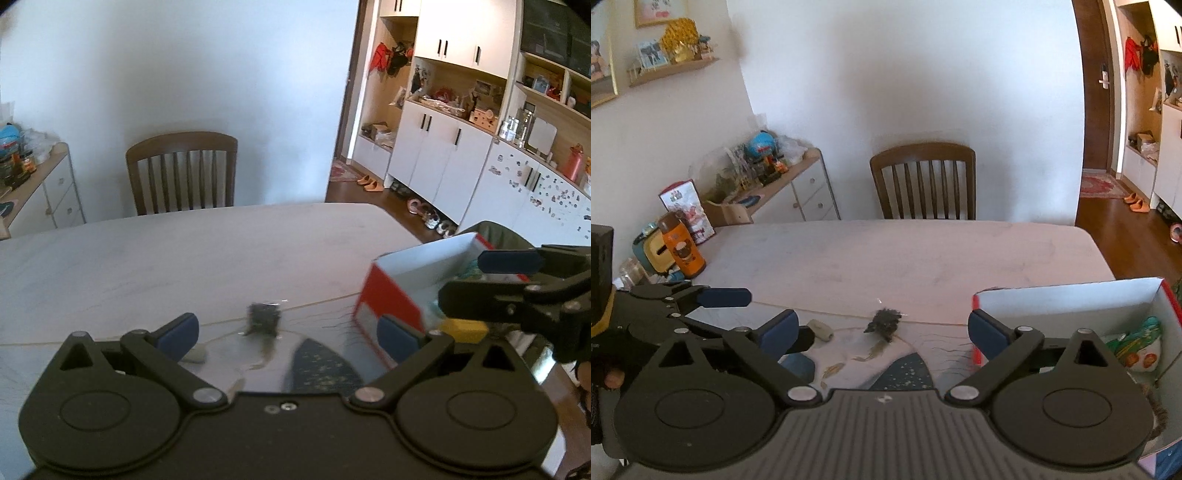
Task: Organize objects
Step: 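Move both tools back over the table toward the soap bar and bead bag, then grasp the pale soap bar with the left tool while the right tool grasps the bead bag, then carry the soap bar and bead bag over the red box with both tools, then lower both tools into the box and open them to release the items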
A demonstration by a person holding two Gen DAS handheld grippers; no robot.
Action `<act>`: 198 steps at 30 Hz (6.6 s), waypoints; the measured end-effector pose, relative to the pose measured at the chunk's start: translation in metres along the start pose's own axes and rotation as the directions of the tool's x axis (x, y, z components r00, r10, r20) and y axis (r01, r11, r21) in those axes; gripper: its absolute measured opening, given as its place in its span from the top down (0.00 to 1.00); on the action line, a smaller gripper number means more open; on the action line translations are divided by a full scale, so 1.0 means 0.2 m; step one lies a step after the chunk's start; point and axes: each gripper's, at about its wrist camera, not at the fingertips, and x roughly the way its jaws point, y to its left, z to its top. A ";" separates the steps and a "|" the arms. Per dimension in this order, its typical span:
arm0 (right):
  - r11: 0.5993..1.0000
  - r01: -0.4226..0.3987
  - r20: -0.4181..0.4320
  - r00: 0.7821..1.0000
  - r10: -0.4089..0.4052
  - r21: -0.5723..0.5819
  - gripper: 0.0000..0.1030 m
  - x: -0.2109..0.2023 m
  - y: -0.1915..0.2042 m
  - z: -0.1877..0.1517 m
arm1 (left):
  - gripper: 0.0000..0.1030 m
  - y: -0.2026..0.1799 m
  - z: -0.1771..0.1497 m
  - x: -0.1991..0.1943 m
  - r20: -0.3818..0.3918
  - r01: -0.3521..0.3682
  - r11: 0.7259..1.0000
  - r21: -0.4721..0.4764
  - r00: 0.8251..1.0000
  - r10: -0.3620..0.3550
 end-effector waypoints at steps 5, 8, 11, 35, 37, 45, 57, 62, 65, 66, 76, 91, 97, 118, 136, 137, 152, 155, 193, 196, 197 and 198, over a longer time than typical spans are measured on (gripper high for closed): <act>0.999 0.050 -0.031 0.998 -0.050 -0.018 0.04 0.15 0.08 0.00 | 0.00 0.16 -0.04 0.09 -0.035 -0.011 1.000 -0.020 0.999 0.010; 0.997 0.078 -0.056 0.995 -0.078 -0.012 0.04 0.25 0.10 0.00 | 0.00 0.24 -0.07 0.15 -0.053 -0.016 0.999 -0.046 0.999 0.014; 0.996 0.086 -0.081 0.993 -0.086 -0.003 0.04 0.34 0.10 0.01 | 0.00 0.35 -0.12 0.21 -0.036 -0.040 0.994 -0.102 0.999 0.036; 0.991 0.131 -0.266 0.956 -0.123 0.014 0.04 1.07 0.07 -0.03 | 0.03 0.54 -0.26 0.70 -0.114 -0.087 0.988 -0.124 0.991 0.073; 0.990 0.141 -0.277 0.952 -0.129 0.022 0.04 1.12 0.07 -0.03 | 0.09 0.54 -0.27 0.71 -0.117 -0.087 0.990 -0.112 0.990 0.074; 0.985 0.169 -0.306 0.939 -0.154 0.020 0.08 1.25 0.09 -0.06 | 0.21 0.54 -0.29 0.73 -0.109 -0.106 0.991 -0.086 0.989 0.096; 0.975 0.217 -0.351 0.918 -0.184 0.056 0.42 1.30 0.05 -0.09 | 0.50 0.51 -0.29 0.71 -0.099 -0.097 0.992 -0.074 0.991 0.090; 0.975 0.211 -0.358 0.918 -0.172 0.074 0.59 1.29 0.05 -0.09 | 0.51 0.50 -0.27 0.71 -0.113 -0.104 0.992 -0.073 0.989 0.095; 0.974 0.218 -0.357 0.916 -0.182 0.064 0.62 1.28 0.06 -0.09 | 0.51 0.50 -0.26 0.71 -0.126 -0.107 0.991 -0.075 0.987 0.097; 0.974 0.218 -0.357 0.916 -0.182 0.063 0.64 1.27 0.06 -0.08 | 0.51 0.50 -0.26 0.70 -0.130 -0.108 0.991 -0.078 0.987 0.097; 0.976 0.192 -0.331 0.932 -0.149 0.101 0.65 1.09 0.06 -0.06 | 0.52 0.47 -0.18 0.59 -0.144 -0.056 0.991 -0.125 0.989 0.037; 0.971 0.142 -0.232 0.968 -0.096 0.192 0.65 0.56 0.06 0.02 | 0.51 0.29 -0.03 0.27 -0.097 0.003 0.991 -0.137 0.995 -0.016; 0.970 0.142 -0.195 0.975 -0.104 0.196 0.65 0.34 0.04 0.03 | 0.51 0.17 0.01 0.15 -0.066 0.031 0.994 -0.102 0.997 -0.038; 0.964 0.203 -0.114 0.976 -0.185 0.170 0.65 -0.25 -0.35 -0.10 | 0.51 -0.45 0.09 0.05 -0.029 0.119 0.993 0.024 0.993 -0.118; 0.949 0.289 -0.164 0.949 -0.268 0.124 0.65 -0.33 -0.93 -0.24 | 0.51 -0.88 0.10 0.39 -0.097 0.094 0.994 0.047 0.991 -0.089; 0.951 0.287 -0.173 0.948 -0.266 0.115 0.65 -0.32 -0.95 -0.24 | 0.51 -0.88 0.10 0.41 -0.102 0.089 0.995 0.045 0.991 -0.084; 0.977 0.212 -0.277 0.937 -0.211 -0.028 0.65 -0.07 -1.05 -0.31 | 0.51 -1.09 0.19 0.81 -0.176 0.064 0.991 0.121 0.983 -0.042; 0.981 0.192 -0.300 0.934 -0.194 -0.036 0.65 -0.03 -1.05 -0.31 | 0.51 -1.13 0.20 0.89 -0.193 0.066 0.989 0.130 0.980 -0.041; 0.982 0.189 -0.240 0.953 -0.185 -0.008 0.38 -0.10 -1.11 -0.33 | 0.29 -1.16 0.14 1.00 -0.275 0.108 0.985 0.135 0.959 -0.067; 0.983 0.185 -0.217 0.959 -0.181 -0.003 0.37 -0.14 -1.10 -0.32 | 0.28 -1.15 0.15 0.94 -0.251 0.104 0.986 0.132 0.966 -0.068; 0.983 0.185 -0.209 0.961 -0.181 -0.001 0.37 -0.16 -1.09 -0.32 | 0.27 -1.14 0.15 0.92 -0.242 0.104 0.986 0.129 0.968 -0.071; 0.983 0.185 -0.202 0.962 -0.181 0.000 0.35 -0.17 -1.08 -0.32 | 0.26 -1.13 0.16 0.89 -0.233 0.106 0.986 0.127 0.970 -0.074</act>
